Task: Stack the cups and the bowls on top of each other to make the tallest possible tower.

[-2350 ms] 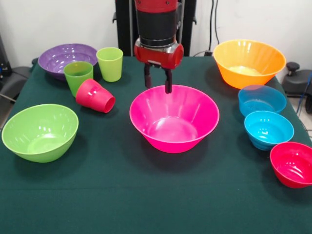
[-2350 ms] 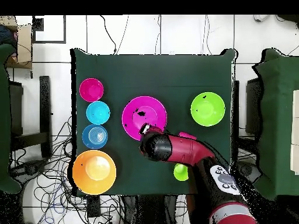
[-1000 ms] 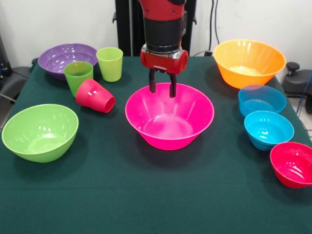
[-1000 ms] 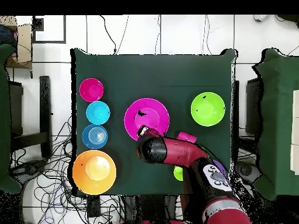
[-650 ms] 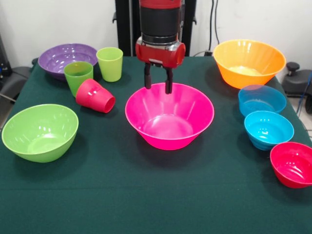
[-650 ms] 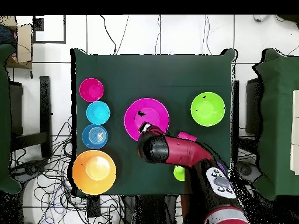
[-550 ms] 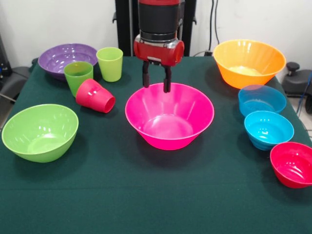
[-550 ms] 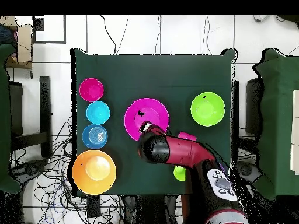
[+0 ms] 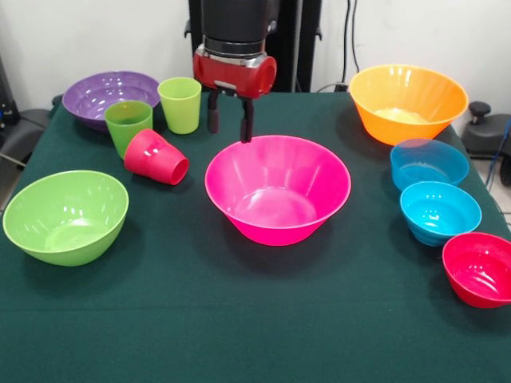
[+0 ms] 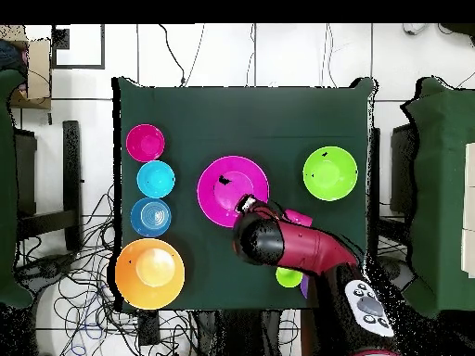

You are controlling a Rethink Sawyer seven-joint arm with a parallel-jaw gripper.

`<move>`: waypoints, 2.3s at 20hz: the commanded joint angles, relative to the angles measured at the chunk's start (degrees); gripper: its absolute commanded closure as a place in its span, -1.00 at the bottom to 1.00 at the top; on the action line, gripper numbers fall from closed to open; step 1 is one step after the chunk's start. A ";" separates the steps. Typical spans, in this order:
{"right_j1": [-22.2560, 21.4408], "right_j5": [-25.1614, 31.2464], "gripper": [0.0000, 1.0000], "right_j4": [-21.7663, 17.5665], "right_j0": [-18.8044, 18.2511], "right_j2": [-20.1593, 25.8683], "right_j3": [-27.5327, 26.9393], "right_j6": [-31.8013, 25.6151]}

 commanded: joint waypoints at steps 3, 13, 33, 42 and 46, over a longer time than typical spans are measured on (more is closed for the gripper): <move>0.48 5.00 -1.00 -3.51 -1.50 1.66 2.80 0.20; 2.37 3.04 -1.00 -3.97 -2.03 2.71 2.45 0.69; 5.08 0.02 -1.00 -4.62 -1.20 2.67 1.66 2.06; 5.17 0.03 -1.00 -4.41 -0.56 2.44 1.09 2.24; 5.43 -0.76 -1.00 -4.63 -0.62 2.29 1.26 2.43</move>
